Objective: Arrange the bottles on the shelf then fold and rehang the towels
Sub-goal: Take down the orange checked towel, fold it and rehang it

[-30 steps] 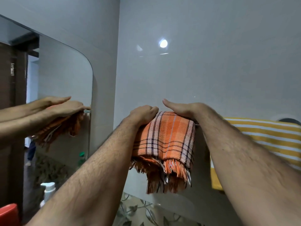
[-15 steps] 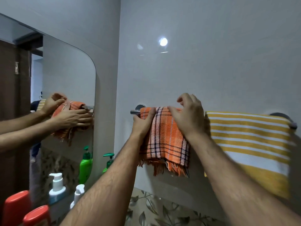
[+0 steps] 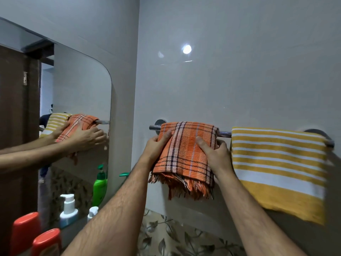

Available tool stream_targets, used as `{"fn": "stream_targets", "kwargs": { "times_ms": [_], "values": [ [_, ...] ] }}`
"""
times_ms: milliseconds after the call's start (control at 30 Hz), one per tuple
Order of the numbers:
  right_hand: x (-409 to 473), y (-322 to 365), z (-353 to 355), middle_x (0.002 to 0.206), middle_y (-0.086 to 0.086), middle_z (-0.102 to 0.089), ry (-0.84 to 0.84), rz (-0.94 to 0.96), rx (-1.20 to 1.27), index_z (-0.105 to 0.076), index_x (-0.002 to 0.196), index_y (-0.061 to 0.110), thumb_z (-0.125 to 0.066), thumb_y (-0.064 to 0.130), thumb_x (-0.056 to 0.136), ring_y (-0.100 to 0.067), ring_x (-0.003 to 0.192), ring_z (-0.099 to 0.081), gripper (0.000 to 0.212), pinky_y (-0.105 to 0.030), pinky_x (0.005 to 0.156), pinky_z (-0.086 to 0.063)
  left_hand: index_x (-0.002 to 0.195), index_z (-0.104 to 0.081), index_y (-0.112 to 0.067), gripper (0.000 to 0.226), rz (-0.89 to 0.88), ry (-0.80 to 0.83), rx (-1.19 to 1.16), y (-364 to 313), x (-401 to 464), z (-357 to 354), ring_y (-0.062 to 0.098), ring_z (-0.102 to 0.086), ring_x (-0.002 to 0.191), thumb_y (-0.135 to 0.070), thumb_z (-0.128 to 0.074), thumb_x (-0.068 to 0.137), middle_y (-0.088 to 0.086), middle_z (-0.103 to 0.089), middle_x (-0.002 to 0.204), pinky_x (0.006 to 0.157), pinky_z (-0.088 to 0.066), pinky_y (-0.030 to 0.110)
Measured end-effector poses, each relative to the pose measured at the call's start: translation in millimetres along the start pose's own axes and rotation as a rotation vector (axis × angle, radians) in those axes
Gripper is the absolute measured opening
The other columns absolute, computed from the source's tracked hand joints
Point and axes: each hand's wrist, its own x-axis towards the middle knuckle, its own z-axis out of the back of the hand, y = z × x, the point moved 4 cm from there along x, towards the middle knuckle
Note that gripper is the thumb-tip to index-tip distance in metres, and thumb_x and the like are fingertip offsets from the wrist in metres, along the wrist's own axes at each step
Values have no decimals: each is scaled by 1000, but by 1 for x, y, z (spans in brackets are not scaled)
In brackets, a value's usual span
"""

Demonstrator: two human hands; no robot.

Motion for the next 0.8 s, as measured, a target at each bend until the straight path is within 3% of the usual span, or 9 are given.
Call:
{"fn": "stream_targets", "kwargs": {
  "times_ms": [133, 200, 300, 367, 433, 500, 600, 700, 800],
  "values": [
    [3, -2, -3, 95, -11, -77, 252, -168, 173, -69, 105, 7, -77, 35, 79, -28, 88, -75, 39, -43, 85, -58, 111, -65, -12, 58, -15, 96, 56, -2, -3, -7, 15, -71, 87, -60, -58, 79, 6, -73, 101, 76, -55, 24],
    [7, -6, -2, 95, -11, -77, 273, -187, 169, -68, 108, 6, -75, 26, 84, -27, 87, -75, 32, -40, 82, -60, 108, -66, -18, 56, 5, 158, 115, 3, -5, -9, 16, -72, 91, -64, -58, 77, 2, -74, 101, 87, -55, 31],
    [13, -9, 1, 102, -7, -75, 113, -101, -15, -61, 119, 7, -77, 30, 82, -22, 87, -73, 46, -32, 74, -59, 101, -67, -22, 60, -7, 49, 319, 6, -2, -3, 18, -71, 90, -75, -61, 72, -1, -74, 98, 92, -54, 41],
    [12, -5, 3, 108, -3, -69, -35, 13, -249, -56, 120, 6, -74, 34, 84, -16, 88, -65, 50, -19, 62, -48, 103, -63, -21, 69, -24, -79, 542, 3, 1, 2, 17, -68, 91, -81, -55, 70, -5, -71, 99, 89, -54, 40],
    [5, 1, 5, 111, -6, -65, -114, 99, -374, -52, 120, 5, -70, 34, 88, -17, 89, -59, 46, -16, 59, -39, 109, -57, -20, 67, -29, -35, 547, -1, -2, -2, 18, -66, 96, -78, -48, 77, -4, -68, 103, 90, -53, 41],
    [1, 1, 6, 115, -6, -63, -104, 124, -385, -49, 124, 6, -71, 34, 87, -19, 96, -59, 51, -17, 66, -42, 123, -51, -19, 65, -46, 145, 380, -5, -10, -13, 18, -63, 107, -71, -45, 84, -2, -66, 114, 89, -52, 37],
    [-1, -12, 7, 110, 4, -61, 49, 55, -421, -49, 124, 12, -85, 38, 72, -15, 100, -60, 69, -25, 84, -46, 142, -24, -18, 87, -70, 348, 326, 5, -12, -18, 13, -56, 119, -41, -78, 77, 0, -53, 131, 95, -50, 27],
    [-2, -24, 10, 112, -2, -68, 73, -20, -536, -57, 116, 8, -86, 38, 70, -21, 102, -66, 62, -29, 83, -51, 144, -16, -24, 128, -80, 295, 450, 26, -1, -13, 18, -52, 125, -40, -96, 47, 0, -48, 133, 108, -42, 44],
    [-8, -21, 9, 122, -11, -65, -7, -34, -546, -50, 122, 4, -81, 32, 77, -28, 108, -63, 62, -33, 88, -50, 146, -8, -26, 136, -77, 213, 490, 27, -2, -15, 20, -50, 126, -39, -96, 42, -5, -48, 131, 109, -40, 47]
  ]
}}
